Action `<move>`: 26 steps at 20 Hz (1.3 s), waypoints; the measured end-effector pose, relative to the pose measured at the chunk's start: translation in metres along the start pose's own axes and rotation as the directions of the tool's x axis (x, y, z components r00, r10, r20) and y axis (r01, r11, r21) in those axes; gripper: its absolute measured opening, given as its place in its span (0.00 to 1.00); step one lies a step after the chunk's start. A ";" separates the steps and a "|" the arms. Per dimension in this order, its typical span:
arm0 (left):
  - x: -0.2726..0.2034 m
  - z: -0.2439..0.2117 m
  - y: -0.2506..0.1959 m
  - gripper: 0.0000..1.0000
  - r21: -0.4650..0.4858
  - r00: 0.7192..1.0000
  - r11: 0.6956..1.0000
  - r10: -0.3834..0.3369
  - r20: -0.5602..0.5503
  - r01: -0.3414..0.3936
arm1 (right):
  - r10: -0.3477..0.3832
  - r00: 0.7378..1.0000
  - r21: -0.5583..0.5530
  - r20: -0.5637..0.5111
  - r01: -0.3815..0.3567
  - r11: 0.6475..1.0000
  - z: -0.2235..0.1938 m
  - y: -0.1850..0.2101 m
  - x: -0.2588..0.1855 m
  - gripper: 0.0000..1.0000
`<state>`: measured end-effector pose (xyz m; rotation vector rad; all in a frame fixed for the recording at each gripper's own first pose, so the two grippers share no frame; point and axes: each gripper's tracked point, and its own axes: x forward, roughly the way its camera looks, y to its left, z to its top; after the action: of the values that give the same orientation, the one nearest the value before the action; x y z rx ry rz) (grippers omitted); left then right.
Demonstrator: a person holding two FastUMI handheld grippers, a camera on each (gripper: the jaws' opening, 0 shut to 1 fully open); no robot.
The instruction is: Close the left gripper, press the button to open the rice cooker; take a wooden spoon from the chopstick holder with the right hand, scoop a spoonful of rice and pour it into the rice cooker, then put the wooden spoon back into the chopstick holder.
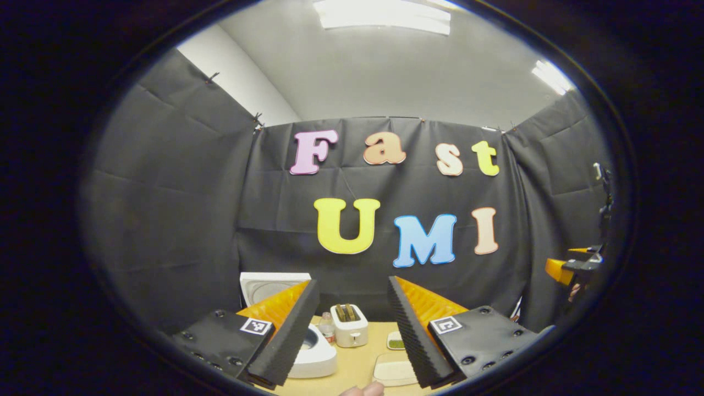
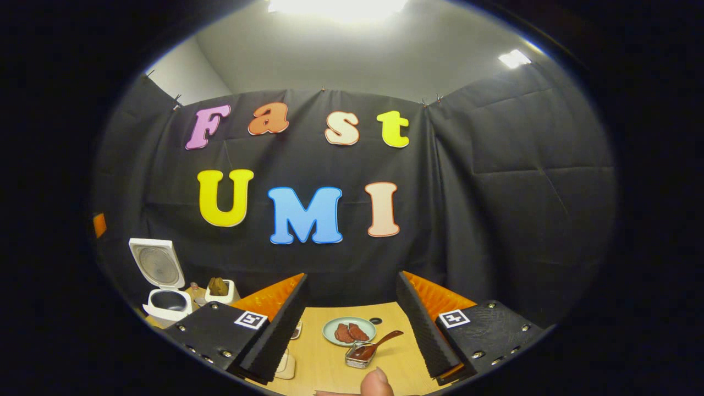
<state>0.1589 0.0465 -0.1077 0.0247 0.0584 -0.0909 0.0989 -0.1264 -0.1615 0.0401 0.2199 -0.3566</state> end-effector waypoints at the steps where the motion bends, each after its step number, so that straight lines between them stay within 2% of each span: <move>1: 0.003 -0.001 -0.005 0.87 0.004 1.000 1.000 0.008 -0.004 -0.008 | 0.001 1.000 -0.003 -0.016 -0.001 1.000 -0.011 -0.007 0.010 0.97; 5: 0.010 -0.002 -0.037 0.91 -0.009 0.998 0.998 0.054 -0.044 -0.054 | 0.003 0.998 0.049 -0.067 0.000 0.999 -0.065 -0.045 0.062 0.97; 8: 0.010 -0.006 -0.060 0.93 -0.027 0.994 0.995 0.092 -0.067 -0.094 | 0.009 0.994 0.112 -0.111 0.003 0.994 -0.122 -0.071 0.105 0.97; 11: 0.007 -0.017 -0.075 0.93 -0.027 0.987 0.991 0.125 -0.099 -0.128 | 0.038 0.993 0.172 -0.114 -0.018 0.985 -0.181 -0.081 0.146 0.98; 14: 0.000 -0.038 -0.083 0.93 -0.011 0.977 0.987 0.160 -0.142 -0.163 | 0.032 0.984 0.211 -0.175 0.006 0.978 -0.247 -0.088 0.185 0.98; 18: -0.005 -0.056 -0.091 0.93 0.080 0.959 0.980 0.196 -0.206 -0.183 | 0.028 0.968 0.302 -0.249 0.050 0.952 -0.298 -0.080 0.217 0.98; 20: -0.004 -0.057 -0.095 0.93 0.100 0.956 0.977 0.206 -0.207 -0.189 | 0.071 0.953 0.350 -0.294 0.038 0.936 -0.319 -0.063 0.224 0.98; 22: -0.004 -0.063 -0.094 0.95 0.110 0.950 0.974 0.216 -0.224 -0.196 | 0.141 0.945 0.405 -0.295 -0.010 0.914 -0.322 -0.042 0.225 0.96; 23: -0.005 -0.064 -0.093 0.96 0.107 0.949 0.974 0.221 -0.226 -0.202 | 0.137 0.945 0.410 -0.297 -0.004 0.912 -0.322 -0.041 0.225 0.92; 24: -0.007 -0.065 -0.091 0.94 0.100 0.947 0.973 0.225 -0.228 -0.207 | 0.089 0.952 0.407 -0.294 0.041 0.913 -0.325 -0.048 0.231 0.72; 25: -0.009 -0.064 -0.089 0.94 0.096 0.946 0.972 0.230 -0.229 -0.213 | 0.038 0.954 0.408 -0.298 0.092 0.908 -0.325 -0.059 0.231 0.69; 26: -0.010 -0.064 -0.085 0.94 0.094 0.945 0.971 0.235 -0.228 -0.219 | 0.038 0.948 0.417 -0.318 0.104 0.903 -0.334 -0.057 0.236 0.28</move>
<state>0.1376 -0.0354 -0.1729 0.1094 0.2923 0.1423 0.2257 -0.2344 -0.5392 0.5365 0.4610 -0.4279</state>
